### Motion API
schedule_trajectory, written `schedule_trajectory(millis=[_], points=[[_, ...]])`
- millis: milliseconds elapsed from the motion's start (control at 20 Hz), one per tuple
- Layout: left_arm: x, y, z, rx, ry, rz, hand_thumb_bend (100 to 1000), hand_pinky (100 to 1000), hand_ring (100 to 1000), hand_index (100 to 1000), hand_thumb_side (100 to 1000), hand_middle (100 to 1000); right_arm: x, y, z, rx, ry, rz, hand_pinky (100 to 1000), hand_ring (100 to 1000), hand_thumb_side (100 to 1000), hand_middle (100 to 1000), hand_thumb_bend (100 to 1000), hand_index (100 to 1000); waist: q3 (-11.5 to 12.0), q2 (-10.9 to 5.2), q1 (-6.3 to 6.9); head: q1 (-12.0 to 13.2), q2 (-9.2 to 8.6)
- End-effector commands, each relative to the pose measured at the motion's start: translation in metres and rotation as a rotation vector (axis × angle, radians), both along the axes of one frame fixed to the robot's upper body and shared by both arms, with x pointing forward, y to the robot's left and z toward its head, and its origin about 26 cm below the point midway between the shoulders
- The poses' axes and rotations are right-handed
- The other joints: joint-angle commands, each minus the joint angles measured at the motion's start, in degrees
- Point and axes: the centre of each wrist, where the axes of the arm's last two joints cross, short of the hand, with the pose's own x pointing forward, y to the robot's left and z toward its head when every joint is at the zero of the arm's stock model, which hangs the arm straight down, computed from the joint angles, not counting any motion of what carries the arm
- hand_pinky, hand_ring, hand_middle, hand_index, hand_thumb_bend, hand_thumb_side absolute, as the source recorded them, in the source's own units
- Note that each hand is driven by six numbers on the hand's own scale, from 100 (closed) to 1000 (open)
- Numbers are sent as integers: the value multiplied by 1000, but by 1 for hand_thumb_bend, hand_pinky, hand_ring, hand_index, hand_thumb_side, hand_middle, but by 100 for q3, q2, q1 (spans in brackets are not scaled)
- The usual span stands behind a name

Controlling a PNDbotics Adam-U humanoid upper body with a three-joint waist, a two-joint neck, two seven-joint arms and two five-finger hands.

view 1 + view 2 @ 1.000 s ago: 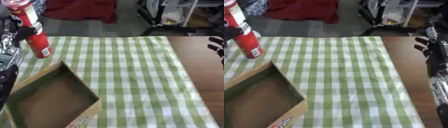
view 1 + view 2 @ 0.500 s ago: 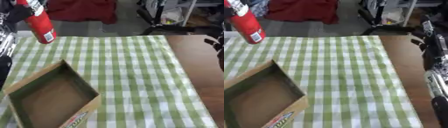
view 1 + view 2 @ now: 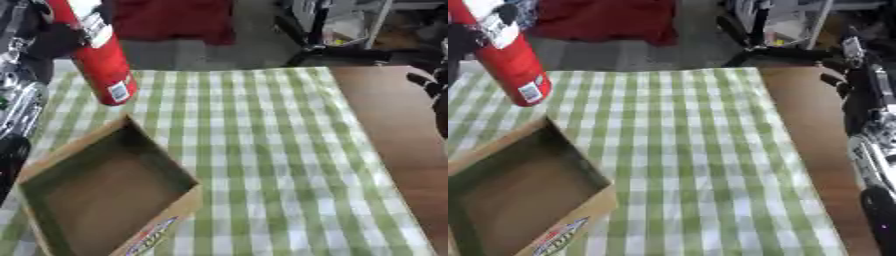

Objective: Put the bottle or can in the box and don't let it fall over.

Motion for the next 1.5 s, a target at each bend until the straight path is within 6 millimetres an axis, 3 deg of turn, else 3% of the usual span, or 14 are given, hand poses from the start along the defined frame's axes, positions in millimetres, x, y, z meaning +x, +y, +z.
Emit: schedule_trajectory(millis=[50,400,950,1500], points=[[-17,-1,10,36,-54,-9,353,1000,463,512,100,460,-1,-8,11,-24,-27,-21,852,854,723,835,258,861,9,-126,7,-20,22],[-40,5,-15,81,-53,5,342,1000,466,516,100,463,-2,-11,9,-23,-24,-35,853,854,725,836,257,862,18,-95,-8,-35,19],[-44,5,-31,8,8,-8,325,1000,468,519,100,466,-2,-10,7,-17,-19,-37,854,855,734,836,251,862,18,-64,-32,-77,10],[-57,6,-60,37,43,18,322,1000,469,522,100,470,-2,-10,6,-12,-16,-40,854,855,740,836,251,862,-7,-1,-33,-97,-21]])
